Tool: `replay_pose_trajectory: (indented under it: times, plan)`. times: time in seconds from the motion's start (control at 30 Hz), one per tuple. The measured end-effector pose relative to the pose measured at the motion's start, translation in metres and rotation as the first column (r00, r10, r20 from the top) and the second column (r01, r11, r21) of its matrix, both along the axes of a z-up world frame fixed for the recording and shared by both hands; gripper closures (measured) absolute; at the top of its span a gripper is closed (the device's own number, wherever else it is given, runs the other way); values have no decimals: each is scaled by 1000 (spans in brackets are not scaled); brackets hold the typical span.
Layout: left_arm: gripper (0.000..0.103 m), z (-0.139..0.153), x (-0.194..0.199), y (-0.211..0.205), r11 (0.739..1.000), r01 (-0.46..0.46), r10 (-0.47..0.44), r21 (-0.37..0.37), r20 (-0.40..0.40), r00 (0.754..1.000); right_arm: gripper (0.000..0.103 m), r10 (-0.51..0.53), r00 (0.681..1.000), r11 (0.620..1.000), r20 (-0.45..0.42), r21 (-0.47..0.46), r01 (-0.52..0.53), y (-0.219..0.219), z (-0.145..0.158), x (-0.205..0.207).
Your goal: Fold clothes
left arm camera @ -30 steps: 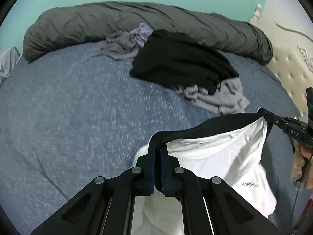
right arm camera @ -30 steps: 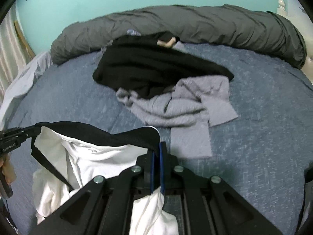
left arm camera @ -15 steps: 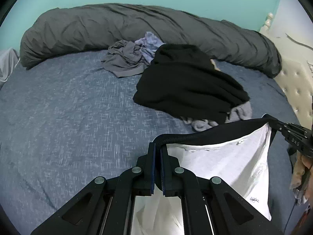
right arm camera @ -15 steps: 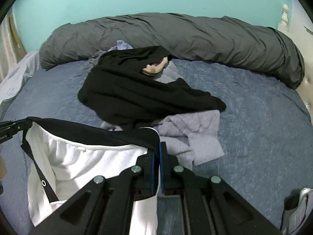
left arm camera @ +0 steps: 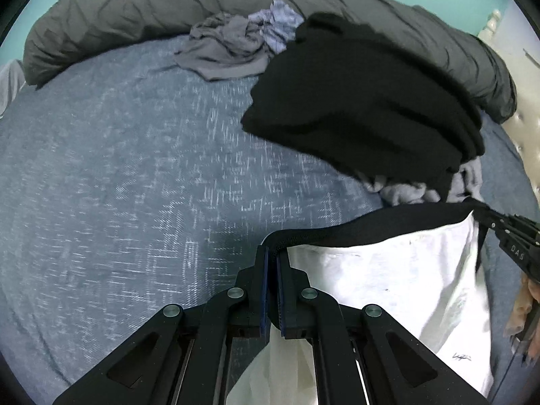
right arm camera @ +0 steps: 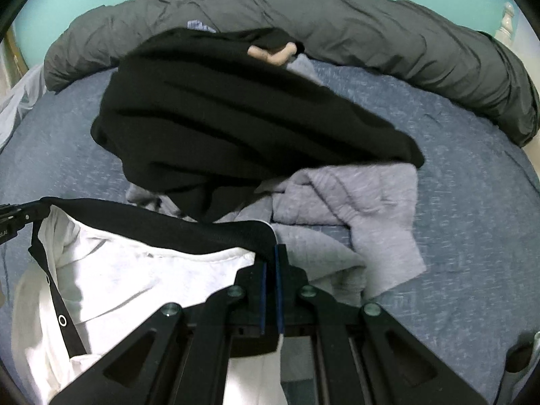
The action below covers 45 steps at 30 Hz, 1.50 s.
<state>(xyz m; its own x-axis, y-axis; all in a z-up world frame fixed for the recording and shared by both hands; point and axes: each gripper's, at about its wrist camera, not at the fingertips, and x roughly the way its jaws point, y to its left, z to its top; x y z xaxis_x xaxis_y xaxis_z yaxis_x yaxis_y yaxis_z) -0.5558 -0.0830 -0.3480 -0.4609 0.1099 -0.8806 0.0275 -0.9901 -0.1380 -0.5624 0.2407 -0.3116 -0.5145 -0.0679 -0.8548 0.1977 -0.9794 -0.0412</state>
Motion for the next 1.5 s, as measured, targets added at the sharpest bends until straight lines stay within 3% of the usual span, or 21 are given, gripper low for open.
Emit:
replay_pose_trajectory:
  times: [0.37, 0.43, 0.47, 0.5, 0.53, 0.57, 0.63, 0.8, 0.9, 1.27, 1.5]
  plan:
    - [94, -7, -6, 3, 999, -4, 5, 41, -18, 1000, 98, 2, 1000, 1000, 3, -24, -2, 1, -10, -9]
    - [86, -2, -4, 4, 999, -5, 7, 49, -41, 999, 96, 0, 1000, 999, -2, -40, 0, 3, -8, -8]
    - [70, 2, -2, 3, 999, -5, 7, 46, -54, 999, 91, -1, 1000, 999, -4, -47, 0, 4, -6, -7]
    - [47, 5, 0, 2, 999, -7, 10, 45, -66, 998, 88, 1, 1000, 998, -8, -59, -1, 6, -4, -6]
    - [41, 9, 2, 1, 998, -10, 14, 55, -75, 997, 76, 5, 1000, 997, -12, -78, -6, 8, 0, -4]
    - [41, 13, 4, -1, 998, -12, 18, 65, -84, 996, 58, 9, 1000, 995, -17, -96, -11, 10, 3, -3]
    - [41, 20, 11, -5, 996, -14, 22, 86, -97, 995, 47, 19, 999, 990, -32, -136, -23, 15, 11, 1]
    - [41, 36, 39, -19, 990, -33, 49, 134, -120, 992, 46, 35, 992, 975, -118, -216, -60, 27, 40, 29]
    - [41, 40, 77, -31, 987, -32, 51, 160, -116, 992, 46, 18, 991, 955, -132, -290, -56, 42, 49, 57]
    - [41, 27, 235, -68, 970, -78, 105, 232, -107, 989, 46, -121, 992, 890, -39, -447, 91, 106, 30, 191]
    - [41, -1, 320, -71, 958, -136, 162, 253, -85, 983, 46, -231, 967, 843, 102, -476, 252, 138, -4, 259]
